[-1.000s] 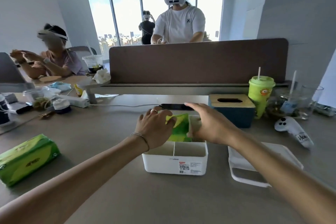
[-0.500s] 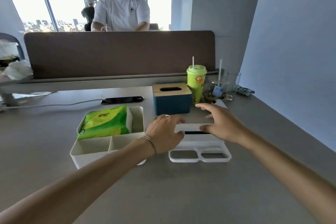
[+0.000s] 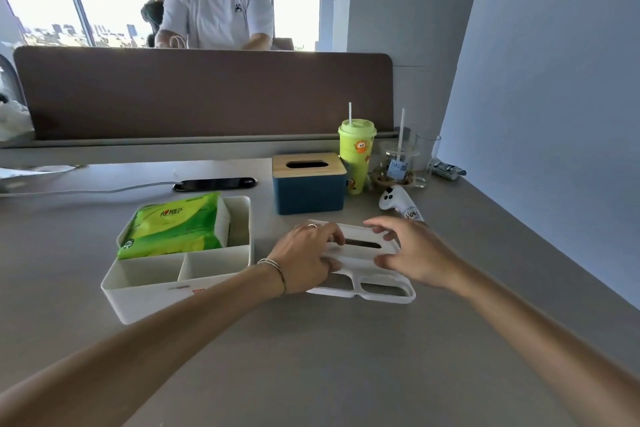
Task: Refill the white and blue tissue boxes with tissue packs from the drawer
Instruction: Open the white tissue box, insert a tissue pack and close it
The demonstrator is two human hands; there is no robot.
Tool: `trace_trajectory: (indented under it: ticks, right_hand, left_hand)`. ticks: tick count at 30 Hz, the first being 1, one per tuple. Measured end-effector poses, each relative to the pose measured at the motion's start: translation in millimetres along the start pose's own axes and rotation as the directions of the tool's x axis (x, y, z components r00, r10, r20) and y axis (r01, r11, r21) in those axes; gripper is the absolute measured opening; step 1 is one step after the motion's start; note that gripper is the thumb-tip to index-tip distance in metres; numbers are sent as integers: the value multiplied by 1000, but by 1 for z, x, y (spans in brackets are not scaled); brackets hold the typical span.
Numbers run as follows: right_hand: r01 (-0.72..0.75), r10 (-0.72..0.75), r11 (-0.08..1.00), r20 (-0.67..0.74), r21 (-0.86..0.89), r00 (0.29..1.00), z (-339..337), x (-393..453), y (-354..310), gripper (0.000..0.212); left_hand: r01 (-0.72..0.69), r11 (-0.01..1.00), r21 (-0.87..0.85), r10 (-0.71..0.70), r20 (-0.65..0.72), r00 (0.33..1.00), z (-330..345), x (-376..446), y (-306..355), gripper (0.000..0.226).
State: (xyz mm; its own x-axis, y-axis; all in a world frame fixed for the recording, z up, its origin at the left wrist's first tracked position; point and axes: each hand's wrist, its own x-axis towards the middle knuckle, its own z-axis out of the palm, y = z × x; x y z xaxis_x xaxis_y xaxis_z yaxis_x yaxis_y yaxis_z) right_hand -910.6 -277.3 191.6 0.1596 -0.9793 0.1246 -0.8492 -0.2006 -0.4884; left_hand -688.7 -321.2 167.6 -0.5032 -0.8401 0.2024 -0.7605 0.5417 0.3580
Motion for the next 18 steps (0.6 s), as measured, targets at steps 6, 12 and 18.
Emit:
trace_trajectory:
  ticks: [6,12,18]
  right_hand:
    - [117,-119,991,-36,-59,992,-5,5,-27,72]
    - [285,-295,950,-70,-127,953,-5,19,-79,70]
    - [417,-424,905,-89,-89,901,5,44,-137,67]
  left_hand:
    - [-79,997,18,80,-144,986,-42,-8,-6,33]
    - [-20,999,32,26,-221,975,-92,-34,-31,31]
    - [36,998,58,-17,-293,956,-140,-73,-64,32]
